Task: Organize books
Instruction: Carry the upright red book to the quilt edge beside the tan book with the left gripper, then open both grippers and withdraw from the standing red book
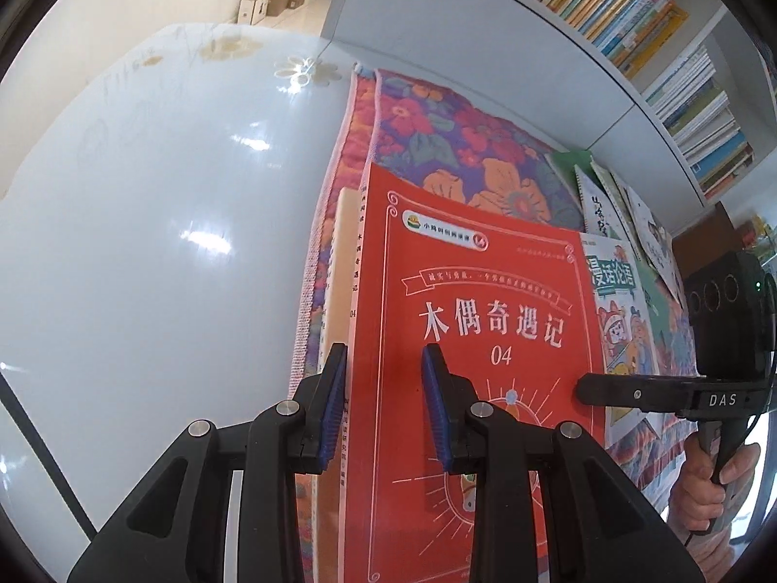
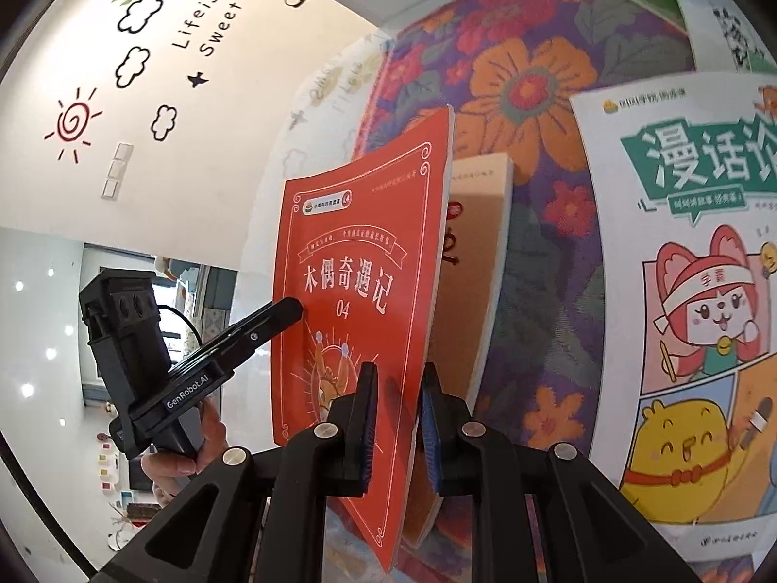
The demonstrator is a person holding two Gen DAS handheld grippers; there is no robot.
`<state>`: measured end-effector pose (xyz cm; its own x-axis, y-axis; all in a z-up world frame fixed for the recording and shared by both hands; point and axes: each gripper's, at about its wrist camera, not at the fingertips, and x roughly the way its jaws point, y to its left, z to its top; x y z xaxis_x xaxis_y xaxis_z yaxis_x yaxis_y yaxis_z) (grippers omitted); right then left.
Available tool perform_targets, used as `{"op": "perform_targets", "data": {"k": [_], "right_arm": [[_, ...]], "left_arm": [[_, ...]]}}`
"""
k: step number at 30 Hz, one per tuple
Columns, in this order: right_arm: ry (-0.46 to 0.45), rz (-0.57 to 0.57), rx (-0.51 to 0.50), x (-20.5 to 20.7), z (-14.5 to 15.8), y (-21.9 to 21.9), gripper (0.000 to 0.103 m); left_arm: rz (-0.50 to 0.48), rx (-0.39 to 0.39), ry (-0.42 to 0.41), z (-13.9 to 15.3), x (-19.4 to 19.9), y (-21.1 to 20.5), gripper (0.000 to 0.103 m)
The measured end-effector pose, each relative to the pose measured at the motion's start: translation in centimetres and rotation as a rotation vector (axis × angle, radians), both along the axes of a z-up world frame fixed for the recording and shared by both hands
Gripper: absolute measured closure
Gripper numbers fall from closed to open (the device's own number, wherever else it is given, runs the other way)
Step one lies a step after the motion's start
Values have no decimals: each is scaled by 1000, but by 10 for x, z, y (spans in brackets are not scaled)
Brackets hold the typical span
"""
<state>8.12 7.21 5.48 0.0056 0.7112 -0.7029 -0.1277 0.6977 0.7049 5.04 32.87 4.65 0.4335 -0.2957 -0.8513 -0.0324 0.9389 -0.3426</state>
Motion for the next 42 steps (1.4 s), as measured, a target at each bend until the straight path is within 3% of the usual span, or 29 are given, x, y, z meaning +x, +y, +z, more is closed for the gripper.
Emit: {"op": "perform_targets", "data": {"k": [9,19,22,26,28,34,42], "right_arm": [[16,-17,-8,0,-8,1,86],[19,-42,13,-3,-9,-6,82],[43,-63,34,-4,-9,-6,76],[11,-101,37,-3,1,-14,50],[-39,-122,10,-3,12,-22,49],[-24,-168,14,-7,19,-51,47],[-92,-212,-15,-34,44,-103,47]], "left_arm": [[-2,36,-8,-3,3,-4,74],[67,99,-22,-1,3,-5,69],[100,129,-20,1,1,-2,69],[144,155,-23,5,-8,4,69],[158,153,-28,8,-15,7,69],[170,158,-68,26,-32,-3,69],[100,173,-163,58,-49,-63,66]]}}
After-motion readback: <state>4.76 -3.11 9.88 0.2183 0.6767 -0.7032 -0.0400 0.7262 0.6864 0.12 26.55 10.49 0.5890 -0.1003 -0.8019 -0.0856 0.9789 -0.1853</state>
